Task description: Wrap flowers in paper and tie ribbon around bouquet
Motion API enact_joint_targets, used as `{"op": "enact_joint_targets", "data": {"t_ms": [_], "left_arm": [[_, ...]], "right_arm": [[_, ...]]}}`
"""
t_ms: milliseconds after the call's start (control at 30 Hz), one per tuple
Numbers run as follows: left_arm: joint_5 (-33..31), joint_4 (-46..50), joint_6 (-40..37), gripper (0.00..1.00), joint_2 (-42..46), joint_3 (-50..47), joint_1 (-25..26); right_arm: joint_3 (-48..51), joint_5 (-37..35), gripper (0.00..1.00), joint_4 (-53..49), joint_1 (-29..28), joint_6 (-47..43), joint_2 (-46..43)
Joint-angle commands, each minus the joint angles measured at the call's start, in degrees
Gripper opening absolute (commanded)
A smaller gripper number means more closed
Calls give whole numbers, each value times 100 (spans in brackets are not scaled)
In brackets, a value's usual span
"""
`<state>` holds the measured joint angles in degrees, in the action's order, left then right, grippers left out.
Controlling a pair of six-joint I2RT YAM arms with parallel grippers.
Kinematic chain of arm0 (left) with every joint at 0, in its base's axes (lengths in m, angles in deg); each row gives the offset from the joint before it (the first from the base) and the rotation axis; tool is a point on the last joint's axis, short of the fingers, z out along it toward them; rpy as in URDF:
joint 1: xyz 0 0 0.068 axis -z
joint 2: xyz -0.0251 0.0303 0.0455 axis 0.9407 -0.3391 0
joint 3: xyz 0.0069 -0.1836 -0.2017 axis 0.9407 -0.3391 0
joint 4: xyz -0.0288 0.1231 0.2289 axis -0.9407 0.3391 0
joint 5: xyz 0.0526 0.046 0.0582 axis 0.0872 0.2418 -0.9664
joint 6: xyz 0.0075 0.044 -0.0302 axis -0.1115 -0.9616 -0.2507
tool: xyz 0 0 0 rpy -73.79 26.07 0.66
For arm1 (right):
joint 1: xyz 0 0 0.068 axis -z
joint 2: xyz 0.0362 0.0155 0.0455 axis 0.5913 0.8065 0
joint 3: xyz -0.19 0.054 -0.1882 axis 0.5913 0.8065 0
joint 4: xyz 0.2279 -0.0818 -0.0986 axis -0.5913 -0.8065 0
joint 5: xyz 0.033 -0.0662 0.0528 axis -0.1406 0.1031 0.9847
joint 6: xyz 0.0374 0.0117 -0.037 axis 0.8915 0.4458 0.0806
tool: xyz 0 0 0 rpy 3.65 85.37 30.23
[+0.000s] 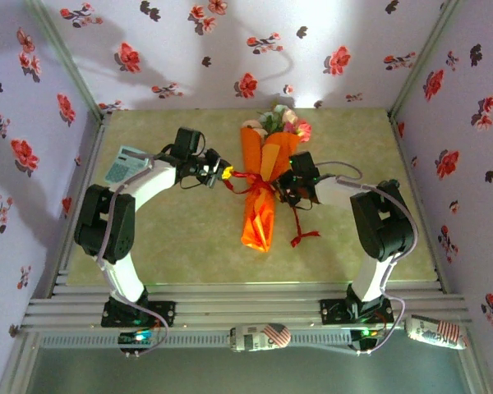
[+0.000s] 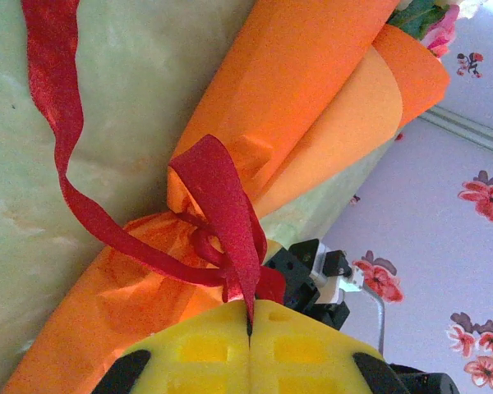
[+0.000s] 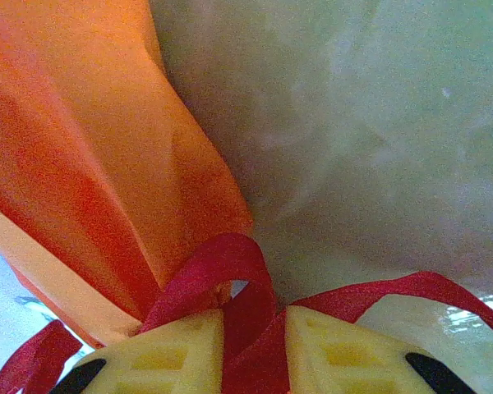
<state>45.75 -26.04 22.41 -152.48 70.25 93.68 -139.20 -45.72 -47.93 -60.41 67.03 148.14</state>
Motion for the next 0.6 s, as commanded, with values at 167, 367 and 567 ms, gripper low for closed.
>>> {"op": "enact_joint_targets", "data": {"t_ms": [167,367,567], "left_arm": [[-63,167,-159,0,199,164,-11],[-45,176,-148,0,189,195,-7],[-45,178,-152,0,178,208,-8]], "right_arm": [[-671,-76,27,-933,157,-1200,106],[-1239,11,24,-1881,174,-2127,392],[-1309,-57,20,-1975,175,-2426,385]]}}
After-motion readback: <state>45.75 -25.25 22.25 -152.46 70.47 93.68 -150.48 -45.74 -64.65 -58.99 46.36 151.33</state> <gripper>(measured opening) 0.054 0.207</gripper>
